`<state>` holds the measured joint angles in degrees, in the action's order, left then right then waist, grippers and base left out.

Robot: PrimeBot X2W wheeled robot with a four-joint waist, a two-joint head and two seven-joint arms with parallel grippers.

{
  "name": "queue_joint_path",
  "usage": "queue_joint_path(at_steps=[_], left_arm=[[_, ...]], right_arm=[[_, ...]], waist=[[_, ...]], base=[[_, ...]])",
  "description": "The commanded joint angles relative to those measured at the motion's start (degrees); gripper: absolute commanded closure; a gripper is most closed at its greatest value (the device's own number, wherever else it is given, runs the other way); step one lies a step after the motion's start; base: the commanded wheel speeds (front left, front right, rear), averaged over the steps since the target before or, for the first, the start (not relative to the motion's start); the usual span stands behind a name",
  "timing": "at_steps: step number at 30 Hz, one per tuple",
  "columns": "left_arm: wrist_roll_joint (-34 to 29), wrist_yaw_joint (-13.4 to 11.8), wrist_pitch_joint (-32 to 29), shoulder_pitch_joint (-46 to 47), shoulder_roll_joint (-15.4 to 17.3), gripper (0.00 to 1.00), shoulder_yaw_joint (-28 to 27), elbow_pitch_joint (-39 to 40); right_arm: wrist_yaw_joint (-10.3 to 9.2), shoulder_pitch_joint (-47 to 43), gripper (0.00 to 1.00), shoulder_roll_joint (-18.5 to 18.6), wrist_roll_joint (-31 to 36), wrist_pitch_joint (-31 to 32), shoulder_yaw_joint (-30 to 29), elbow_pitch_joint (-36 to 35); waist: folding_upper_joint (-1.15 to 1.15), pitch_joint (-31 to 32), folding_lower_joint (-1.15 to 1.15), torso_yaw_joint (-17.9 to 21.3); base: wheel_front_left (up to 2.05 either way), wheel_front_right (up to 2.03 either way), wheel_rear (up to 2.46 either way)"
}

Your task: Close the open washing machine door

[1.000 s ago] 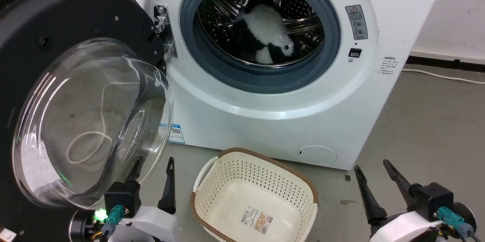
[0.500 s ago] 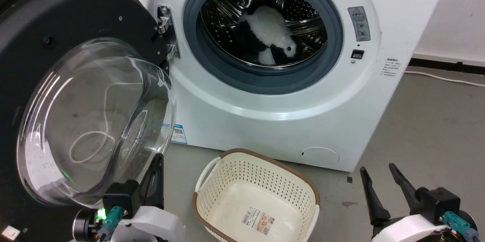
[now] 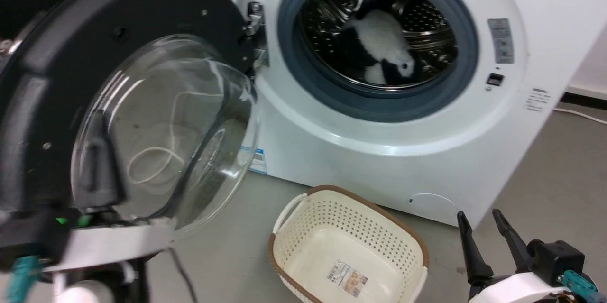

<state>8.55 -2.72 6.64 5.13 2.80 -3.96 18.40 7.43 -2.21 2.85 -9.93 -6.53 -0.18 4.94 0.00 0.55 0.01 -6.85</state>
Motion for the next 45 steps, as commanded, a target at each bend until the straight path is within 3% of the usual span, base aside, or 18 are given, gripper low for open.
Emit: queue_joint_path(at_steps=[1,3,5,8,12,16,22,27,36,45], left_arm=[[1.16,-1.08,0.58,0.92,0.08,1.0,-2.78,1.66],[1.32,-1.39,0.7,1.01,0.08,1.0,-4.54,2.23],[2.59,-1.95,1.06,1.53,0.08,1.0,-11.25,2.84],[4.51,-2.24,1.3,2.08,0.08,1.0,-15.81,2.05],[7.45,-0.38,1.78,2.77,0.39,1.0,-23.48,-3.72],[10.86,1.23,-0.13,4.37,4.09,1.0,-26.11,-13.61],[14.59,2.45,-8.3,8.3,10.86,1.0,-25.74,-25.27],[18.58,4.84,-15.23,11.58,13.33,1.0,-24.06,-30.87],[30.27,7.38,-33.67,12.69,12.93,1.0,-21.83,-34.14],[40.99,8.64,-49.82,6.84,9.77,1.0,-17.71,-23.54]], right_arm=[[0.03,-0.6,0.0,0.01,-0.9,-0.68,-0.14,0.43],[0.03,-0.61,0.0,0.01,-1.09,-0.8,-0.15,0.54],[0.03,-0.67,0.0,0.01,-1.73,-1.16,-0.18,0.89],[0.03,-0.8,0.0,0.01,-2.14,-1.4,-0.38,1.11],[0.03,-1.04,0.0,0.01,-2.66,-1.88,-0.78,1.57],[0.03,-0.78,0.0,0.02,-2.49,-2.36,-1.11,1.71],[0.04,0.25,0.0,0.02,-1.79,-3.08,-2.25,1.84],[0.04,0.79,0.0,0.02,-1.53,-3.68,-2.77,2.02],[0.04,1.21,0.0,0.02,-2.14,-4.74,-3.43,2.64],[0.05,1.03,0.0,0.02,-3.73,-5.83,-6.15,4.25]], waist=[[0.0,0.1,0.0,-1.87],[0.0,0.14,0.0,-2.45],[0.0,0.19,0.0,-3.96],[0.0,0.2,-0.01,-4.92],[0.0,-0.16,-0.01,-6.65],[0.0,-1.64,-0.01,-7.61],[0.0,-4.21,-0.01,-8.11],[0.0,-5.69,-0.01,-8.4],[0.0,-6.77,-0.01,-9.51],[0.0,-4.45,-0.01,-11.23]], base=[[0.0,0.0,0.0],[0.0,0.0,0.0],[0.0,0.0,0.0],[0.0,0.0,0.0],[0.0,0.0,0.0],[0.0,0.0,0.0],[0.0,0.0,0.0],[0.0,0.0,0.0],[0.0,0.0,0.0],[0.0,0.0,0.0]])
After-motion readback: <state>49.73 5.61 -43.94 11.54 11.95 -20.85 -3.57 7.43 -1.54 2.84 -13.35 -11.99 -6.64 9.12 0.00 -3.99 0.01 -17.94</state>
